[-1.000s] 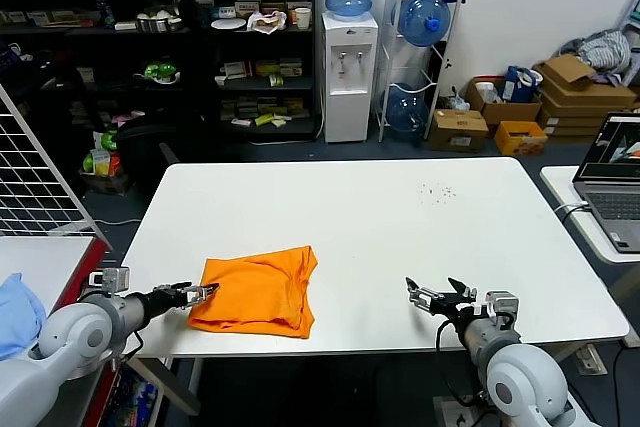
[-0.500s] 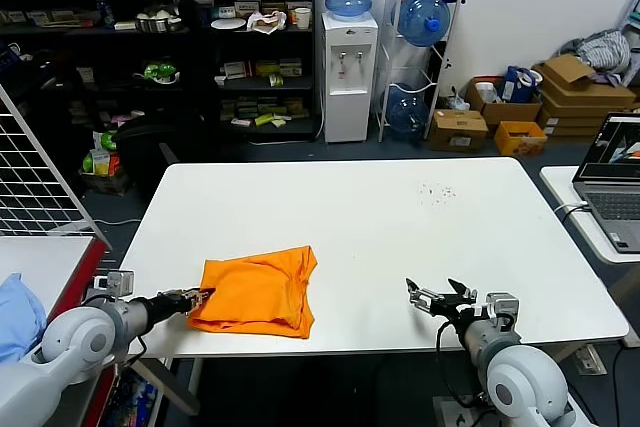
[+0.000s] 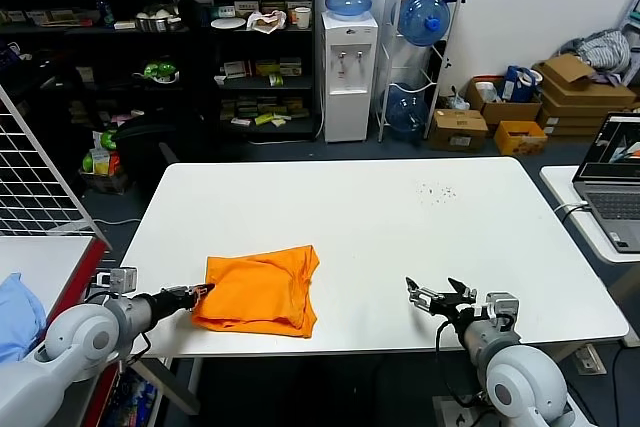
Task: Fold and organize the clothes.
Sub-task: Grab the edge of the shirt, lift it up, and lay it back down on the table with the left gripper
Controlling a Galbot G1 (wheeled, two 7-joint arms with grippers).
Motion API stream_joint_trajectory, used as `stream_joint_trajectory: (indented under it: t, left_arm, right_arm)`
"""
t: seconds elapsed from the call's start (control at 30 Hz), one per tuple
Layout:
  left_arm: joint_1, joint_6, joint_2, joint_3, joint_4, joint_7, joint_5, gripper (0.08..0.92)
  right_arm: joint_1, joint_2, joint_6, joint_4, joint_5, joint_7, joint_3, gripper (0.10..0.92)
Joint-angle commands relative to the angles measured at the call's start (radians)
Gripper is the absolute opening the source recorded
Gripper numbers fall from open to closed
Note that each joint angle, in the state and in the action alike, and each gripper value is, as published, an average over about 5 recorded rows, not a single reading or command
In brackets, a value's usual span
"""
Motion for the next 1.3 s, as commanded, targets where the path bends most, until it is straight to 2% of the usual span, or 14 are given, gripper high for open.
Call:
stream_joint_trajectory:
  t: [0.03, 0.17, 0.27, 0.5, 0.9, 1.3]
  left_arm:
    - [0.047, -0.015, 0.000, -0.103, -0.156, -0.127, -0.018, 0.093]
    - [0.098, -0.016, 0.026, -0.177, -0.249, -0.228, -0.058, 0.093]
    - [0.130, -0.014, 0.073, -0.226, -0.303, -0.296, -0.118, 0.093]
    - [0.160, 0.004, 0.193, -0.323, -0.328, -0.373, -0.217, 0.093]
    - [0.197, 0.023, 0.339, -0.377, -0.170, -0.368, -0.257, 0.093]
    - [0.172, 0.022, 0.392, -0.376, 0.037, -0.251, -0.208, 0.093]
  right_arm:
    - [0.009, -0.002, 0.013, 0.000, -0.017, -0.007, 0.000, 0.921]
    - [0.018, -0.007, 0.018, -0.001, -0.026, -0.014, -0.001, 0.921]
    - [0.022, -0.011, 0.026, -0.007, -0.035, -0.023, -0.004, 0.921]
    - [0.035, -0.006, 0.063, -0.038, -0.081, -0.054, -0.019, 0.921]
    - [0.056, -0.007, 0.102, -0.059, -0.107, -0.074, -0.024, 0.921]
    - [0.043, -0.006, 0.114, -0.059, -0.122, -0.071, -0.006, 0.921]
